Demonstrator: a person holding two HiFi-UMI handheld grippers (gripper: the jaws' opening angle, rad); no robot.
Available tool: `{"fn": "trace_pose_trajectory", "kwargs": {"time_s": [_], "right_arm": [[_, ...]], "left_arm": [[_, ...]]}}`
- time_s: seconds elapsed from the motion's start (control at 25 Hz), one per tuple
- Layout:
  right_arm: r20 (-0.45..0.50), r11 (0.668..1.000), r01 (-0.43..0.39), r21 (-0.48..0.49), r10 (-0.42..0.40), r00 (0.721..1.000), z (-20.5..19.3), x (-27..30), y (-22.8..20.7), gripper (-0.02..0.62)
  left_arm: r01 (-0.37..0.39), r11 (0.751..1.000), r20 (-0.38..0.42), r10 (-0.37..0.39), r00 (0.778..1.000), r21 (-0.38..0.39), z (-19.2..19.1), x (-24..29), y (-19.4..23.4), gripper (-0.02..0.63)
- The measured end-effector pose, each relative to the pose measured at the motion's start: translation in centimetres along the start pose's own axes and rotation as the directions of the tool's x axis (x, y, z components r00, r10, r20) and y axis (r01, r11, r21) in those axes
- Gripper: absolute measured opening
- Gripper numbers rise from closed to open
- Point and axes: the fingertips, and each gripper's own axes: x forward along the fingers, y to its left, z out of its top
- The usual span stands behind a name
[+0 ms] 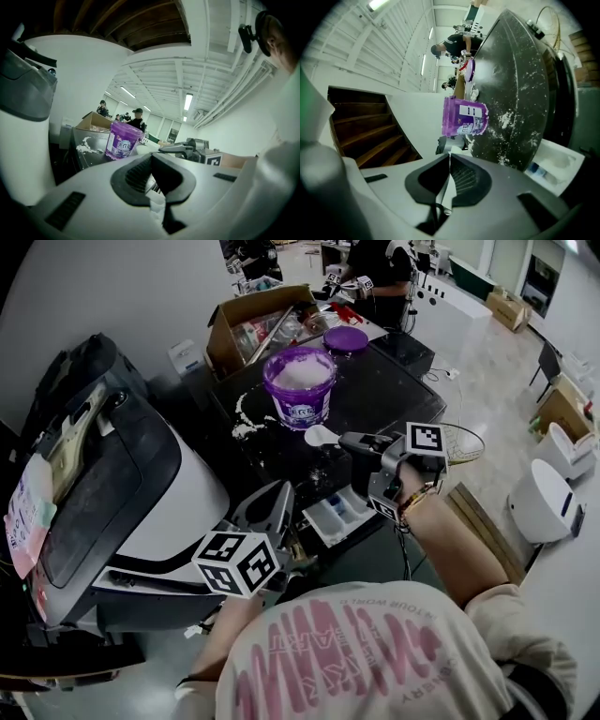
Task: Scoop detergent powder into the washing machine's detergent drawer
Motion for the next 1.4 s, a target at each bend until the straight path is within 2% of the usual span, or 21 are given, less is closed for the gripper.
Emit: {"fn": "trace_pose_trajectory", "kwargs": {"time_s": [0.68, 1.4], "right_arm": [[-0.012, 0.997, 0.064, 0.043, -0.064, 0.998, -2.3, -5.3, -4.6, 0.003], [-0.038, 0.989, 0.124, 0.078, -0.122, 0.992, -5.5, -10.5, -9.3, 0.003]], "left_arm": [[0.016, 1.000, -0.029, -0.017, 0.999, -0.023, -2.9, 0.4, -3.8, 0.003], [0.004, 0.998, -0.065, -0.009, 0.998, -0.069, -8.0, -0.5, -7.2, 0.003]]}}
